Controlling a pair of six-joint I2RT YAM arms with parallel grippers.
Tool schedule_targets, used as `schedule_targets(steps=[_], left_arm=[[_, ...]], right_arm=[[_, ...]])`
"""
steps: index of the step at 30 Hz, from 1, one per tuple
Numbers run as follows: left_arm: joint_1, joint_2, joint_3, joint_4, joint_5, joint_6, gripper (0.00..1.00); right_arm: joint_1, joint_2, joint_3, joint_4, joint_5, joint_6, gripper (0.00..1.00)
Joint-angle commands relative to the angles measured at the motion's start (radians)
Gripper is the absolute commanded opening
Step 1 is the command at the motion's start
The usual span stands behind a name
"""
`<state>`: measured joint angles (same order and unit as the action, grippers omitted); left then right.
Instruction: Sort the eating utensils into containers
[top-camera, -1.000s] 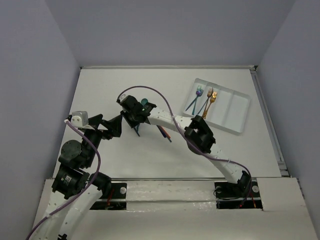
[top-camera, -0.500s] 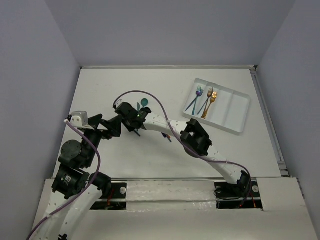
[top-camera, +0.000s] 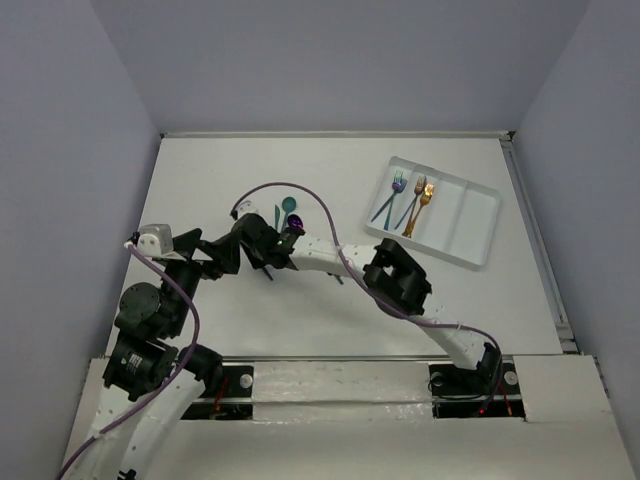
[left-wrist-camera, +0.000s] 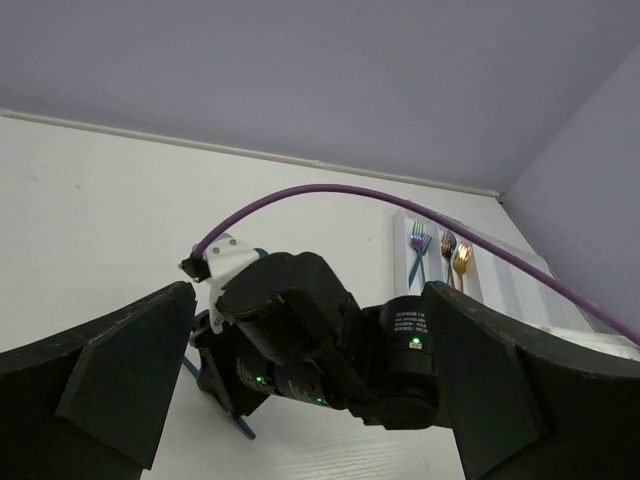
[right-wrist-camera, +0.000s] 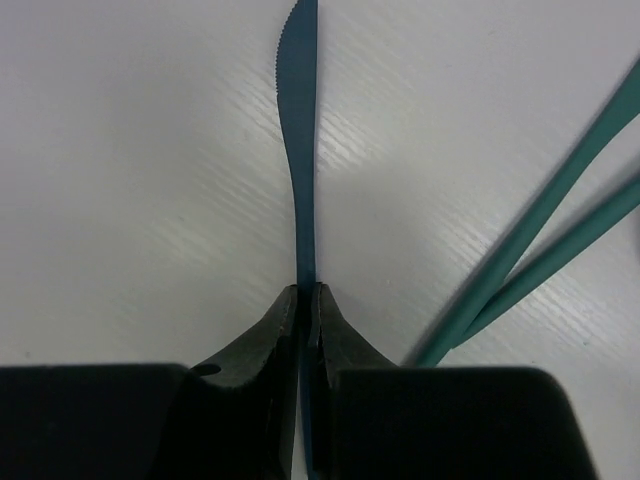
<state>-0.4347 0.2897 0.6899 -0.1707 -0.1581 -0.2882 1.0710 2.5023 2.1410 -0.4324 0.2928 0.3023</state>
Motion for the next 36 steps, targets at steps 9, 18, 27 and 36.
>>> schedule_targets(steps=[9,18,27,36], left_arm=[[0.007,-0.015,0.034,0.034,0.025,0.004,0.99],[-0.002,-0.023,0.028,0.034,0.045,0.007,0.99],[-0.021,-0.014,0.028,0.039,0.058,0.011,0.99],[-0.030,-0.011,0.030,0.036,0.049,0.011,0.99]], right_arm=[[-0.172,-0.623,-0.565,0.383,0.028,0.155,0.00],[-0.636,-1.028,-1.081,0.463,0.101,0.273,0.00],[-0.963,-1.042,-1.170,0.475,-0.010,0.261,0.00],[-1.019,-0.850,-1.101,0.448,-0.014,0.207,0.00]])
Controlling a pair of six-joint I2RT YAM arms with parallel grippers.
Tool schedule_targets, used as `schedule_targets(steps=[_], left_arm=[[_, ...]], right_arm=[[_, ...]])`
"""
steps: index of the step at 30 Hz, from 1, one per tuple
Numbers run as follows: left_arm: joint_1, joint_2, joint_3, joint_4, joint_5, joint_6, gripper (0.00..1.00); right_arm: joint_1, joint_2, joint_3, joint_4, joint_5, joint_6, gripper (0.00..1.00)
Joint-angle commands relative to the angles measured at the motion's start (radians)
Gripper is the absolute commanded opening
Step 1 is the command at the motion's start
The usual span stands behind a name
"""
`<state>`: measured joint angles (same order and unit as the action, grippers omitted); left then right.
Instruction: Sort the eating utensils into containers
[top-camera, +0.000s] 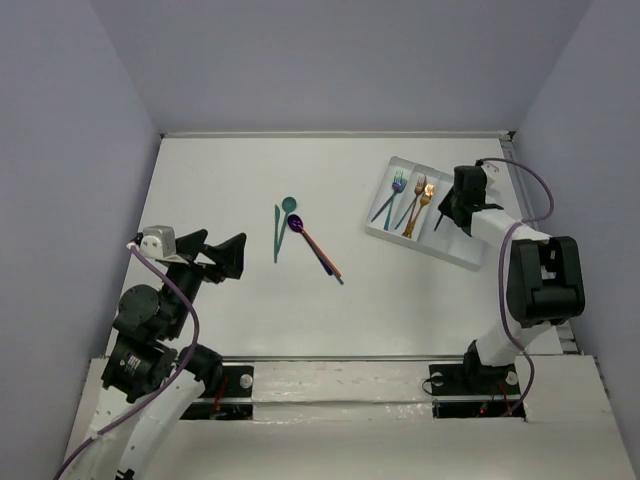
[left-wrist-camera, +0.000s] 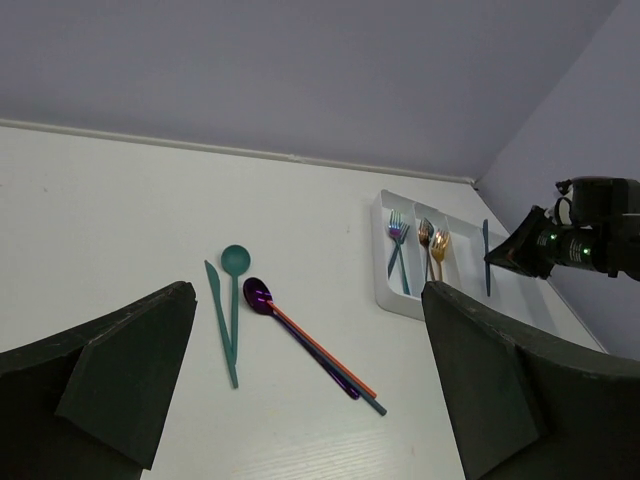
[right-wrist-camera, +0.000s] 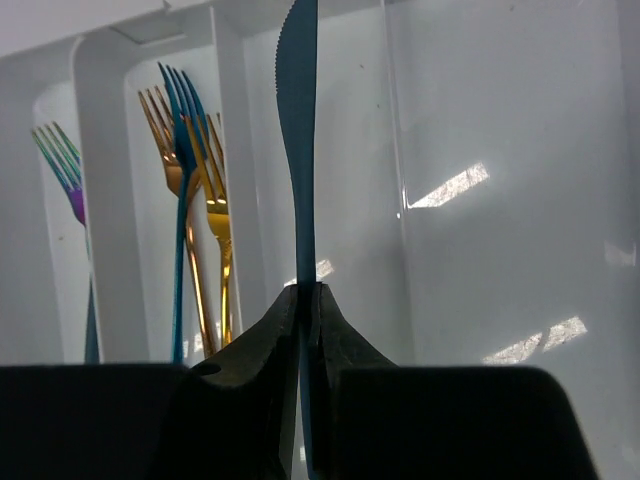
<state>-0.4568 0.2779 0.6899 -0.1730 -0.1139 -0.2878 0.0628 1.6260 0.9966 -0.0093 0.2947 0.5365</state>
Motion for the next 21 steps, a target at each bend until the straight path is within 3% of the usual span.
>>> schedule_targets(steps=[1,3,7,8,11,16,21], left_arm=[[-0.008,0.001,0.030,0.040,0.005,0.010,0.99],[-0.008,0.000,0.030,0.041,0.006,0.012,0.99],[-0.008,0.003,0.028,0.040,0.008,0.012,0.99],[-0.008,0.003,0.028,0.040,0.008,0.012,0.99],[-0.008,0.003,0.028,0.040,0.007,0.012,0.99],[-0.008,0.003,0.028,0.044,0.008,0.012,0.99],[-0.008,0.004,0.028,0.044,0.006,0.012,0.99]], right_arm=[[-0.011,0.034,0.043,0.025,-0.016,-0.027,0.00],[-0.011,0.047,0.037,0.025,-0.016,-0.029,0.02],[-0.011,0.064,0.040,0.026,-0.040,-0.024,0.24],[-0.011,0.058,0.042,0.025,-0.040,-0.024,0.43],[-0.011,0.019,0.056,0.012,-0.046,-0.035,0.69],[0.077,-0.069,0.059,0.012,-0.107,-0.073,0.74],[0.390,-0.019,0.161,-0.023,-0.071,-0.113,0.75]])
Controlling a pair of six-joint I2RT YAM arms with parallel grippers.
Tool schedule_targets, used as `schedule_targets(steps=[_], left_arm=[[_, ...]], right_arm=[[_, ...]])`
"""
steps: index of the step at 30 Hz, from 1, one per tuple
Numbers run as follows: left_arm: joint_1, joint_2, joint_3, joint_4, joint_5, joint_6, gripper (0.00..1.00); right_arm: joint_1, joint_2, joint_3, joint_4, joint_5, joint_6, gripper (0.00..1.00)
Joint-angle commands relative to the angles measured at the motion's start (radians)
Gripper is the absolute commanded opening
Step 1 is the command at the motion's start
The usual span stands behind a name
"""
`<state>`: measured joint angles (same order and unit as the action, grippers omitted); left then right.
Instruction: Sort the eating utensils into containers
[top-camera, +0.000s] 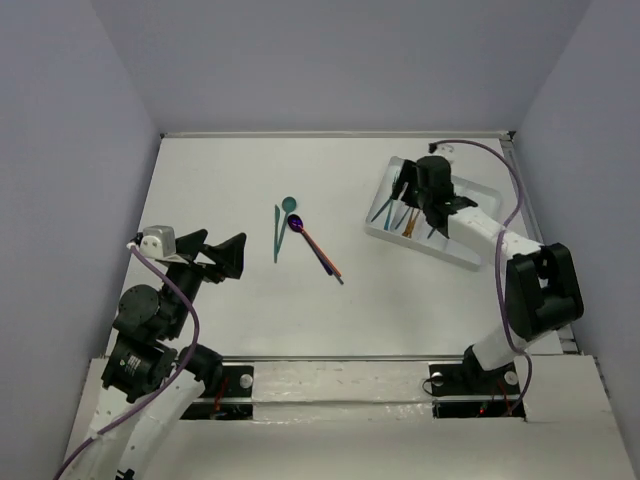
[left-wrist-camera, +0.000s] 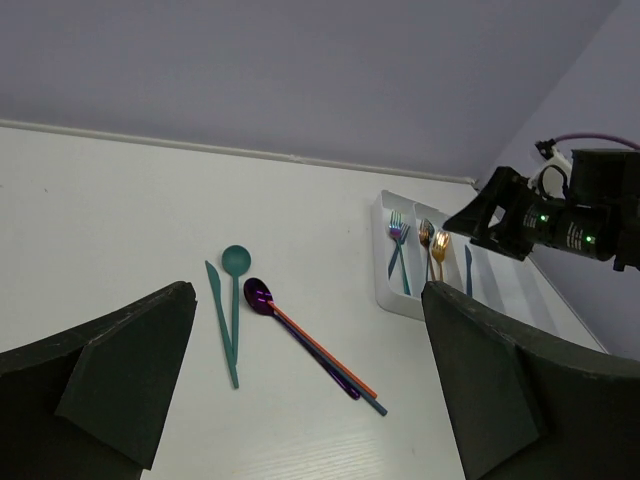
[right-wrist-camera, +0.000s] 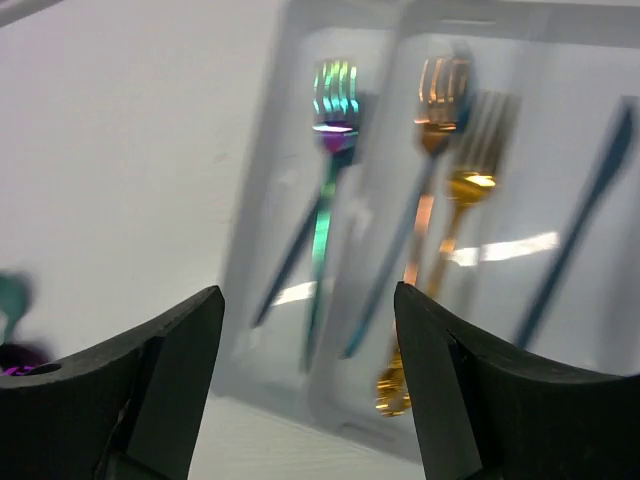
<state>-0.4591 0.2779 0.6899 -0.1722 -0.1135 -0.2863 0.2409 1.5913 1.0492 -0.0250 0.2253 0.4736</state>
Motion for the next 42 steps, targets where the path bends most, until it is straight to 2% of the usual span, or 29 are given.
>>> schedule_targets(steps=[1,3,7,13,18,22,26,32,42], left_arm=[[-0.006,0.004,0.028,0.042,0.003,0.010,0.99],[0.003,0.007,0.028,0.039,-0.003,0.010,0.99],[0.004,0.010,0.030,0.037,-0.009,0.007,0.99],[0.004,0.012,0.031,0.040,-0.009,0.007,0.99],[0.004,0.004,0.033,0.036,-0.022,0.004,0.99],[0.004,0.006,0.033,0.036,-0.018,0.004,0.99],[0.004,0.001,0.033,0.037,-0.012,0.006,0.99],[0.004,0.001,0.031,0.037,-0.008,0.004,0.99],[0.004,-0.002,0.031,0.039,-0.003,0.004,0.99]], right_arm=[[0.256,0.069,0.135,-0.021,0.011,-0.055,0.75],[0.358,0.133,0.237,-0.059,0.049,-0.081,0.73],[0.487,0.288,0.432,-0.134,0.080,-0.128,0.69],[0.638,0.521,0.693,-0.262,0.111,-0.185,0.60],[0.675,0.692,0.900,-0.346,0.106,-0.196,0.54],[0.684,0.803,1.057,-0.427,0.100,-0.210,0.43],[0.693,0.861,1.141,-0.473,0.094,-0.214,0.39],[0.702,0.903,1.172,-0.501,0.097,-0.202,0.36],[0.721,0.947,1.149,-0.503,0.089,-0.150,0.33]])
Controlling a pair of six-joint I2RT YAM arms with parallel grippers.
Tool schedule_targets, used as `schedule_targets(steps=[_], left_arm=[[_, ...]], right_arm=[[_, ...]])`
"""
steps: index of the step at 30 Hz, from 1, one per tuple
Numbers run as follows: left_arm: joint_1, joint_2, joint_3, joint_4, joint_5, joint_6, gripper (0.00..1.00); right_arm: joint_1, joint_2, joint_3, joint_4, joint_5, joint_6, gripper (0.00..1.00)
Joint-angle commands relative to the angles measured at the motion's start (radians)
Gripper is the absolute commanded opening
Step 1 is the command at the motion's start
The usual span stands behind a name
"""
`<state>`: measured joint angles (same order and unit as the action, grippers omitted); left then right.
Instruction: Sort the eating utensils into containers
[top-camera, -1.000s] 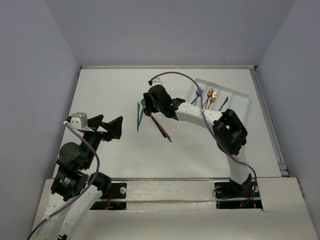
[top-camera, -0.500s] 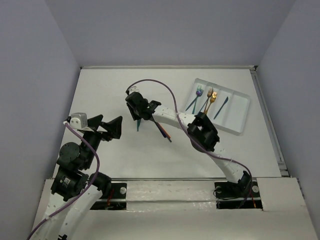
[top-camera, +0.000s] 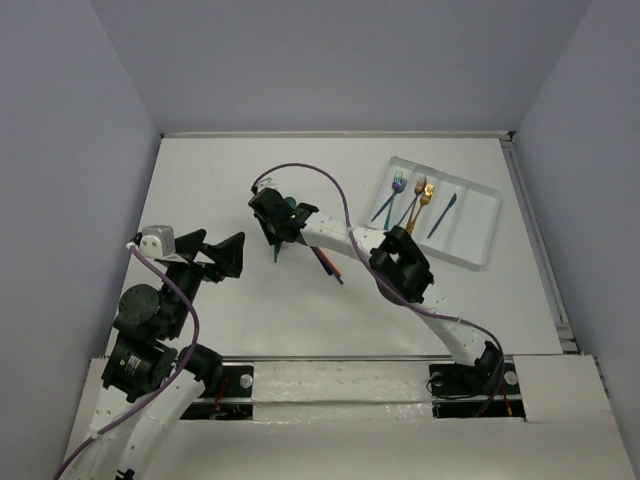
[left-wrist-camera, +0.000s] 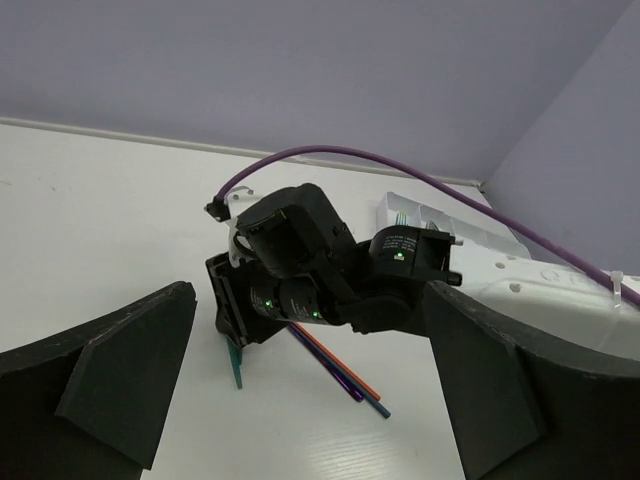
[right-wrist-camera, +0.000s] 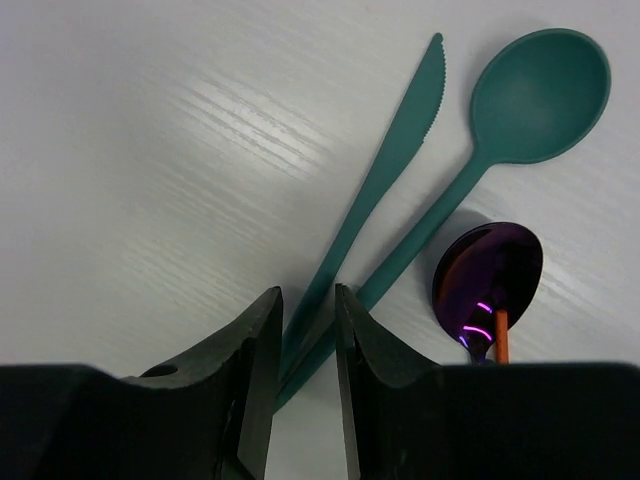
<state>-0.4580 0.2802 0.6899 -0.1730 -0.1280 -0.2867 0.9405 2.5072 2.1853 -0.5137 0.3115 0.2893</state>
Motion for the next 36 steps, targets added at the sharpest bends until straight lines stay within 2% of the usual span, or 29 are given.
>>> schedule_targets(steps=[1,4,10,15,18,24,28,31,36], left_arm=[[0.002,-0.004,0.030,0.040,0.010,0.006,0.99],[0.002,-0.007,0.030,0.040,0.013,0.004,0.99],[0.002,-0.010,0.030,0.038,0.013,0.006,0.99],[0.002,-0.012,0.030,0.038,0.013,0.004,0.99],[0.002,-0.010,0.030,0.040,0.016,0.006,0.99],[0.002,-0.004,0.030,0.038,0.010,0.006,0.99],[0.002,-0.009,0.030,0.036,0.013,0.006,0.99],[0.002,-0.015,0.030,0.036,0.016,0.007,0.99],[0.002,-0.024,0.028,0.033,0.021,0.006,0.99]], right_arm=[[0.030,0.030,0.005,-0.009,0.008,0.050,0.32],[0.040,0.028,-0.016,0.006,0.027,0.068,0.25],[0.058,0.051,0.002,-0.022,0.054,0.076,0.24],[0.067,0.027,-0.030,-0.008,0.075,0.100,0.01],[0.067,-0.025,-0.076,0.061,0.045,0.120,0.00],[0.067,-0.217,-0.221,0.344,-0.020,0.162,0.00],[0.057,-0.372,-0.353,0.438,-0.023,0.156,0.00],[-0.012,-0.528,-0.564,0.503,0.001,0.160,0.00],[-0.164,-0.786,-0.824,0.558,0.054,0.226,0.00]])
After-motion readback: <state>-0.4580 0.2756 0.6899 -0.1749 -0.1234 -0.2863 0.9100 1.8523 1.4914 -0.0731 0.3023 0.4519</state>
